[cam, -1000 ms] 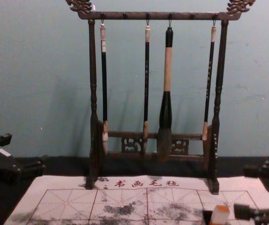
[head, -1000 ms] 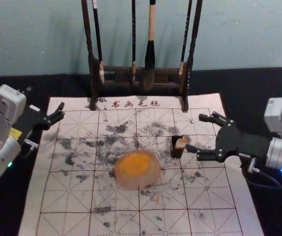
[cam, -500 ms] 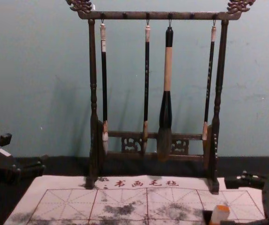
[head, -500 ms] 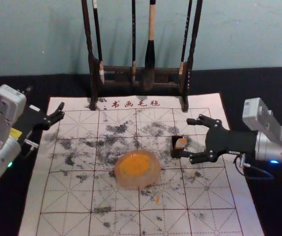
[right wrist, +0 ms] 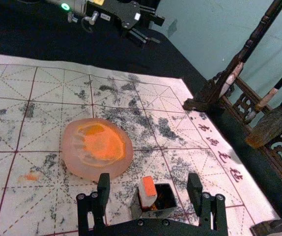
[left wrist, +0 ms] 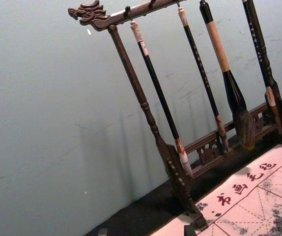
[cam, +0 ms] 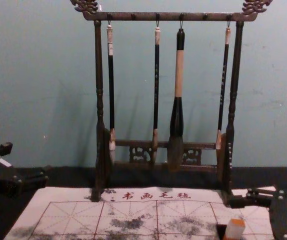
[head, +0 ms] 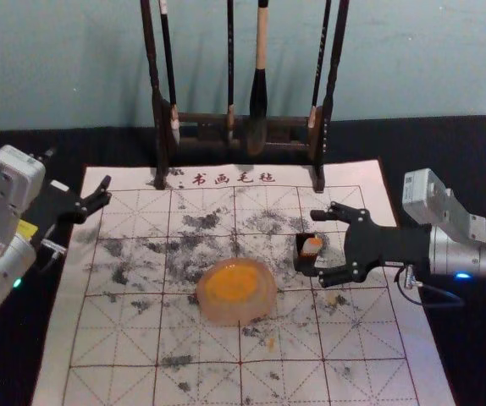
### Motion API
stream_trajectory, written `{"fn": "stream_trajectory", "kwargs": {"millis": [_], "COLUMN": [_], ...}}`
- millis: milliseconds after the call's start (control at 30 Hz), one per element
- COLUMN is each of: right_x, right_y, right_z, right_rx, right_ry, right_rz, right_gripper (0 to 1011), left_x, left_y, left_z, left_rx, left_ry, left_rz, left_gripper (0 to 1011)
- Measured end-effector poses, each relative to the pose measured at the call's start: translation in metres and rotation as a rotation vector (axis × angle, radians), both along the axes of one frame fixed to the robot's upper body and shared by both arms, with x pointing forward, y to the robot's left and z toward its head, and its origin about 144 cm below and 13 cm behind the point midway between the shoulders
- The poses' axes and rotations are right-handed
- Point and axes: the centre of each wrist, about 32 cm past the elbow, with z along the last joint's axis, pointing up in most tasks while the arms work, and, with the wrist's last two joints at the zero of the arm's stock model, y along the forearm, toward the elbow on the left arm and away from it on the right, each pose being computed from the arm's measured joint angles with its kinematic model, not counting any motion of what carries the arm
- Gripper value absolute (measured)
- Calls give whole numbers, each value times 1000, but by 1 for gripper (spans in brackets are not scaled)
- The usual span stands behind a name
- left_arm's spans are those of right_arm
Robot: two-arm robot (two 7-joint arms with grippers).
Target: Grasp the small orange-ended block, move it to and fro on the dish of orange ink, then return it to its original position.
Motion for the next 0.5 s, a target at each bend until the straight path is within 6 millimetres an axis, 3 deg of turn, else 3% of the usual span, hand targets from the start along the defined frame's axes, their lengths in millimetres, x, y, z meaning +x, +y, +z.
{"fn": "stream_trajectory", "kwargs": {"millis": [500], "right_x": [12], "right_y": [7], "right_z": [2], "right_rx": [8], "right_ry": [51], "right_rz": [9], "right_gripper": [1000], "left_x": [0], "left_y": [0], "left_z": [0], "left_rx": [0], "left_ry": [0], "left_rz": [0], "left_gripper": [1001]}}
